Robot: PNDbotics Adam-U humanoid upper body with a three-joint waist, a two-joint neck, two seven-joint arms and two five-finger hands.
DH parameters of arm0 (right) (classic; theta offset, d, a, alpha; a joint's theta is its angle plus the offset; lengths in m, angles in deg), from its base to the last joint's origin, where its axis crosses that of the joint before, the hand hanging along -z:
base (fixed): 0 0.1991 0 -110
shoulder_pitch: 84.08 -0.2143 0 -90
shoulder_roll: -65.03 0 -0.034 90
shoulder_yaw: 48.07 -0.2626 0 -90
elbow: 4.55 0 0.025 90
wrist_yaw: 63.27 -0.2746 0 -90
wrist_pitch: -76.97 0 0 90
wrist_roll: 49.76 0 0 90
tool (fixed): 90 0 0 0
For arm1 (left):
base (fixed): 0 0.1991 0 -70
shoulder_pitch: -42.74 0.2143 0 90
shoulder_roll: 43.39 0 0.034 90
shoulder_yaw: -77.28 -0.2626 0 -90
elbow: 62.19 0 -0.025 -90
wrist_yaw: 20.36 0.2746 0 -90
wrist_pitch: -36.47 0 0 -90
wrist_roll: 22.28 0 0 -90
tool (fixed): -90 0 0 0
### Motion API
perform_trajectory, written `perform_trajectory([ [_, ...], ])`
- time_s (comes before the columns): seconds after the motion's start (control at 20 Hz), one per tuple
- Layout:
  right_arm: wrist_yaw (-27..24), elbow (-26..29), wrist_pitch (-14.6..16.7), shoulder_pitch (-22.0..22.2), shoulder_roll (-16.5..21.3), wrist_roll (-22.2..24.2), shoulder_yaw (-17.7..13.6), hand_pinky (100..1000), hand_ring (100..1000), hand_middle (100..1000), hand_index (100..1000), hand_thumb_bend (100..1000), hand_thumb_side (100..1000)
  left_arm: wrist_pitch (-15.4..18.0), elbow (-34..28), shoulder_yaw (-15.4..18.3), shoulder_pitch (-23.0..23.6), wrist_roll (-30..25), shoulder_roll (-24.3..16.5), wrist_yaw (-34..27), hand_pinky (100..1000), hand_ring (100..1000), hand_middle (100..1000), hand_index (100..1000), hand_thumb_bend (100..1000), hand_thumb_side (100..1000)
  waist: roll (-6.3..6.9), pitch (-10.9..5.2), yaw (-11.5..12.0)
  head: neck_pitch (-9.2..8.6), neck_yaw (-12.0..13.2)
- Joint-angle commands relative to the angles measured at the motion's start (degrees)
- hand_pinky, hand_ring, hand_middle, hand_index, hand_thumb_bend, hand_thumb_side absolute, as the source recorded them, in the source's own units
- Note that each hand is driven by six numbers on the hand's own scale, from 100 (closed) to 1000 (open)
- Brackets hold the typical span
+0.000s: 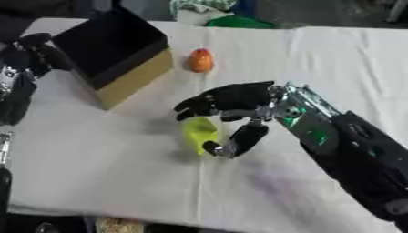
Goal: Pick up objects on the table and place them in the box.
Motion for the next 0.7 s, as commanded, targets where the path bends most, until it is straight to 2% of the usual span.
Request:
perform_trajectory([
  [0.05, 0.33, -0.35, 12.08, -1.37, 0.53, 12.19, -1.08, 954, 904, 1000, 1000, 100, 509, 0.11, -1.05, 0.27, -0.98, -0.22, -0.65, -0.19, 704, 629, 613, 860, 100, 760, 0.18, -0.65, 0.12, 0.34, -0.25],
  [0.7, 3.23, -5.61, 13.57, -1.63, -2.3, 11.8, -1.6, 958, 898, 998, 1000, 100, 581, 0.17, -1.03, 0.32, -0.97, -0.35, -0.53, -0.32, 705, 630, 612, 860, 100, 761, 0.39, -0.51, 0.24, 0.42, -0.37],
])
